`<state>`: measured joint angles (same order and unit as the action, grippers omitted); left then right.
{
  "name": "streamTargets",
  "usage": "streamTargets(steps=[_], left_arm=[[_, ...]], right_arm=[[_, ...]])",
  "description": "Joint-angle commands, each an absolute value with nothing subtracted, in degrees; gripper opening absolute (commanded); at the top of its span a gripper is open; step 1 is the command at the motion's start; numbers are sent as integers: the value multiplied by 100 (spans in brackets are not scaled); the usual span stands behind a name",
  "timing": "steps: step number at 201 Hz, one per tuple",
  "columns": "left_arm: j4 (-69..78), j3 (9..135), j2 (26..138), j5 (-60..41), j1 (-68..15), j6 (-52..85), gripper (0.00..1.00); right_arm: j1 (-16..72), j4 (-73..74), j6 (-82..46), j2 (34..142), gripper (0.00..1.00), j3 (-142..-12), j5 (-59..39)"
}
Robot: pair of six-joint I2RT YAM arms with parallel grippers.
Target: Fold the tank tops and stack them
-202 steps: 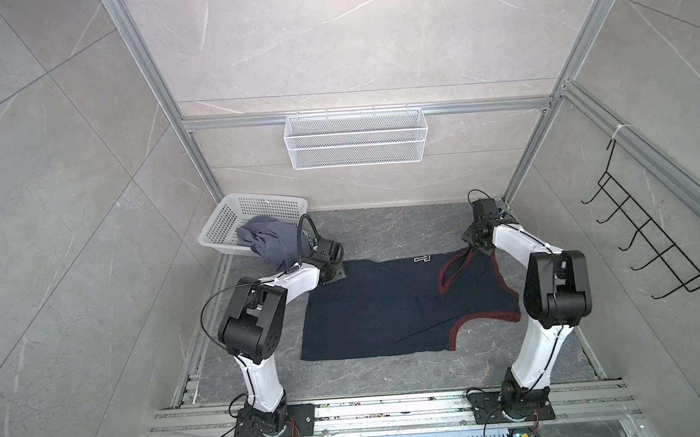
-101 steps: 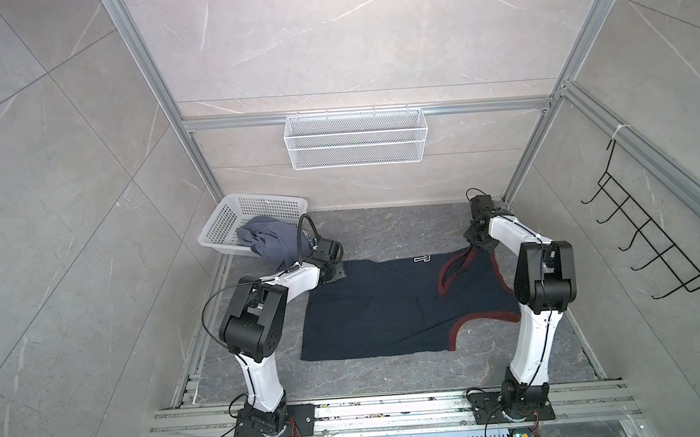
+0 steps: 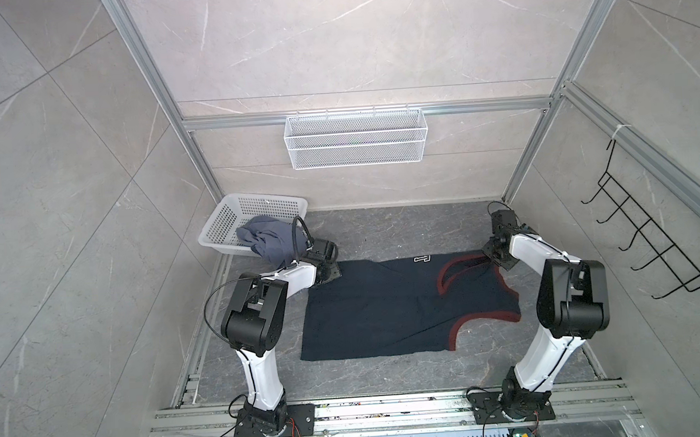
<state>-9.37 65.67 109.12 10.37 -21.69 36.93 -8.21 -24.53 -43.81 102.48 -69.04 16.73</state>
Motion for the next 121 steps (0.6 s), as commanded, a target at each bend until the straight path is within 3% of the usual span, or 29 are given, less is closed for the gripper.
streamTargets(steps=[1, 74, 106, 121], left_arm=[[-1142, 6357, 10987, 1173, -2074, 3842, 65], [-1087, 5890, 10791, 1205, -2048, 3875, 65], [-1080, 5676, 10605, 1208, -2047, 3876, 65], [-1094, 5589, 10479, 1216, -2048, 3848, 65]], right_arm=[[-1136, -1922, -4660, 10028, 10, -6411, 1417], [-1661, -1496, -4764, 10847, 16, -6559, 108], [-1780, -1789, -4946, 10968, 27, -6625, 202], [-1906, -1806, -4945, 10960, 38, -6669, 102]])
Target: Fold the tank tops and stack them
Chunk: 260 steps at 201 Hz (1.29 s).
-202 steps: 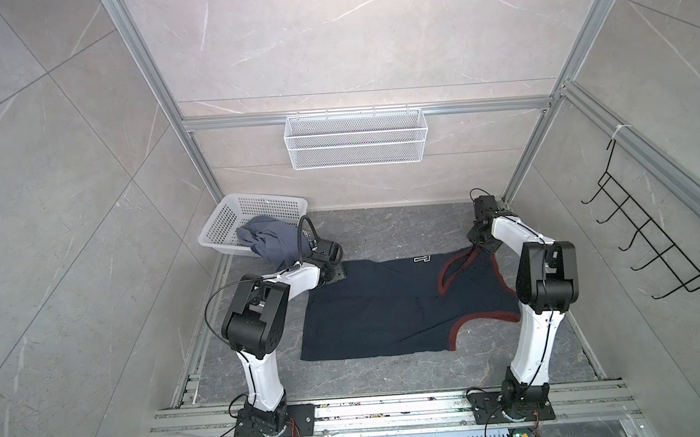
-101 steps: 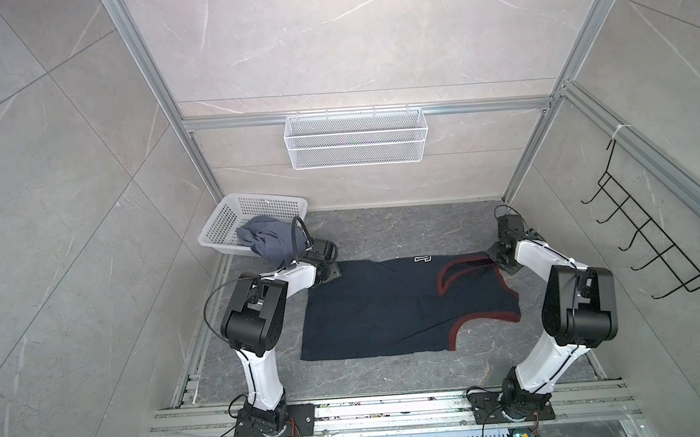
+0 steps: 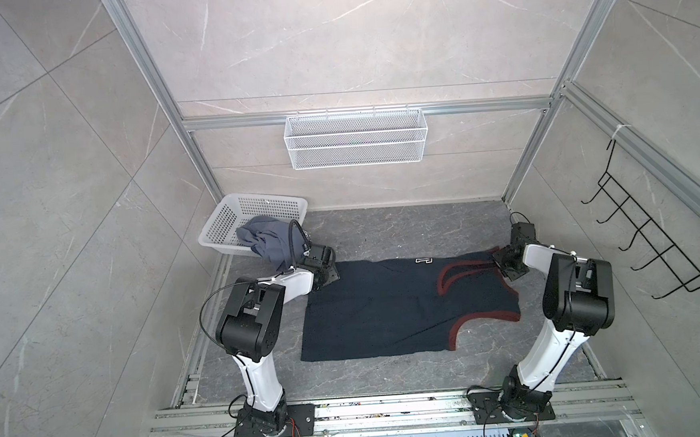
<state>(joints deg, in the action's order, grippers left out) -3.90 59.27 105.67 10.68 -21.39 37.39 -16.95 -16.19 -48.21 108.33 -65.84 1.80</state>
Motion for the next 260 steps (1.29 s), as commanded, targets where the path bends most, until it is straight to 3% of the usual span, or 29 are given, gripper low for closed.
streamTargets(steps=[1, 34, 85, 175, 192, 260], left_arm=[[-1101, 5589, 10469, 1219, -2048, 3844, 66], [-1348, 5662, 9969, 1055, -2086, 3519, 66], [-1873, 6112, 9208, 1012, -2458, 3282, 69], [-2330, 6400, 9428, 1568, -2520, 3521, 66], [-2177, 6420, 9515, 1214, -2533, 3432, 66], [-2168, 6937, 10037, 962, -2844, 3265, 67]], right_arm=[[-1915, -1813, -4942, 10960, 38, -6674, 91], [-1987, -1933, -4733, 10626, 59, -6725, -96], [-1986, -2025, -4588, 9958, 81, -6488, -182], [-1993, -2349, -4612, 9827, 86, -6408, -139], [-1995, -2401, -4637, 9688, 99, -6329, 47], [-2180, -2596, -4787, 9251, 99, -6162, 416]])
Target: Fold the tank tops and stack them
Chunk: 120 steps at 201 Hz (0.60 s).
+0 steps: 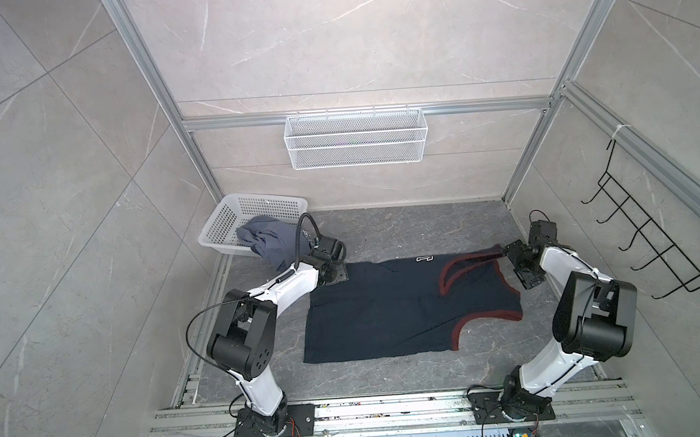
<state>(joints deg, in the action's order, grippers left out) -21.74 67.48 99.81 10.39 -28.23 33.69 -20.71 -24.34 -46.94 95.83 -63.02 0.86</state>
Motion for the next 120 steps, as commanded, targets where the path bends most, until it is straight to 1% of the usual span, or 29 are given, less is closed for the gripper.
streamTargets(steps=[1, 6, 16, 22, 41, 55, 81, 89, 101, 120], left_arm=[[-2170, 6936, 10037, 964, -2841, 3263, 67], [-2140, 6919, 10029, 962, -2843, 3261, 68], [-2102, 6900, 10028, 951, -2840, 3262, 68], [-2106, 6899, 10041, 955, -2842, 3246, 68], [-2138, 6905, 10063, 978, -2839, 3226, 68], [-2128, 6882, 10072, 991, -2843, 3211, 68], [-2075, 6850, 10136, 1019, -2832, 3225, 68], [-2066, 6849, 10172, 1019, -2839, 3235, 68], [-2057, 6867, 10217, 1037, -2838, 3242, 68], [-2064, 6866, 10265, 1089, -2833, 3243, 68]], right_arm=[[-2197, -2586, -4784, 9253, 99, -6161, 397], [-2260, -2490, -4779, 9281, 99, -6149, 171], [-2394, -1745, -4688, 9333, 97, -5929, -787], [-2404, -1475, -4676, 9348, 97, -5854, -1125], [-2319, -804, -4650, 9388, 97, -5716, -1894], [-2294, -809, -4703, 9498, 97, -5737, -2172], [-2286, -1112, -4701, 9555, 97, -5697, -2119], [-2298, -1254, -4745, 9504, 97, -5668, -1916], [-2363, -1604, -4893, 9338, 97, -5564, -1321], [-2565, -1896, -5124, 9169, 97, -5389, -951]])
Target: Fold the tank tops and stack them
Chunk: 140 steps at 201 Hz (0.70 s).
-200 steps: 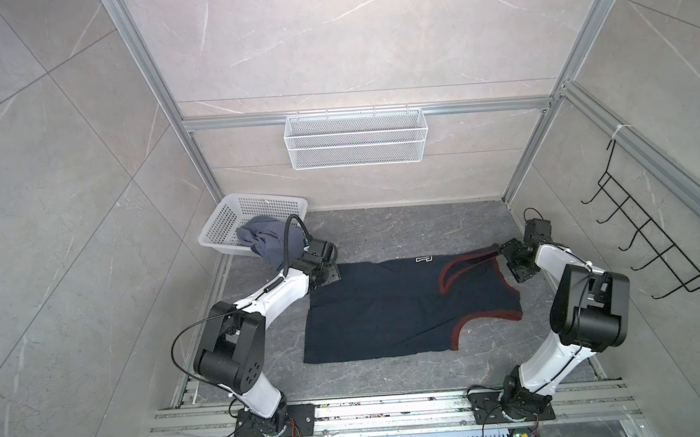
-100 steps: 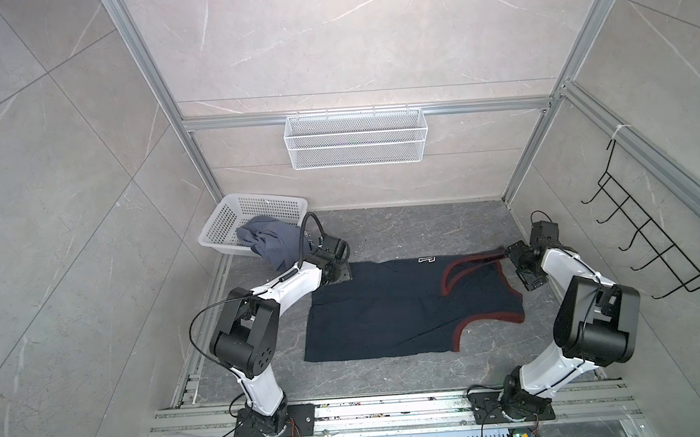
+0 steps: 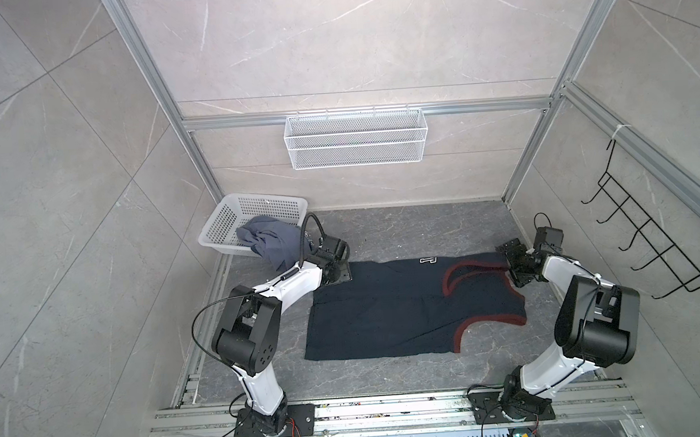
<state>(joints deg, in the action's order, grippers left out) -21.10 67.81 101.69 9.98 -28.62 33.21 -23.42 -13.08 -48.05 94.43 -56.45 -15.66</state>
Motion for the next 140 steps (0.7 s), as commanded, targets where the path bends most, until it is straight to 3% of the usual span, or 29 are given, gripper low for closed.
streamTargets(steps=[1, 40, 92, 140], left_arm=[[-2065, 6861, 10265, 1089, -2832, 3243, 68], [-2027, 6935, 10323, 1020, -2819, 3217, 68], [-1750, 7440, 10723, 326, -2876, 3188, 68], [-1761, 7618, 11326, 130, -2888, 3249, 68]], right_arm=[[-2583, -1897, -5128, 9163, 97, -5384, -954], [-2542, -916, -4876, 9045, 94, -5317, -2050], [-1108, -1267, -4437, 9481, 93, -5993, -2074], [-747, -1342, -4404, 10526, 89, -6522, -2176]])
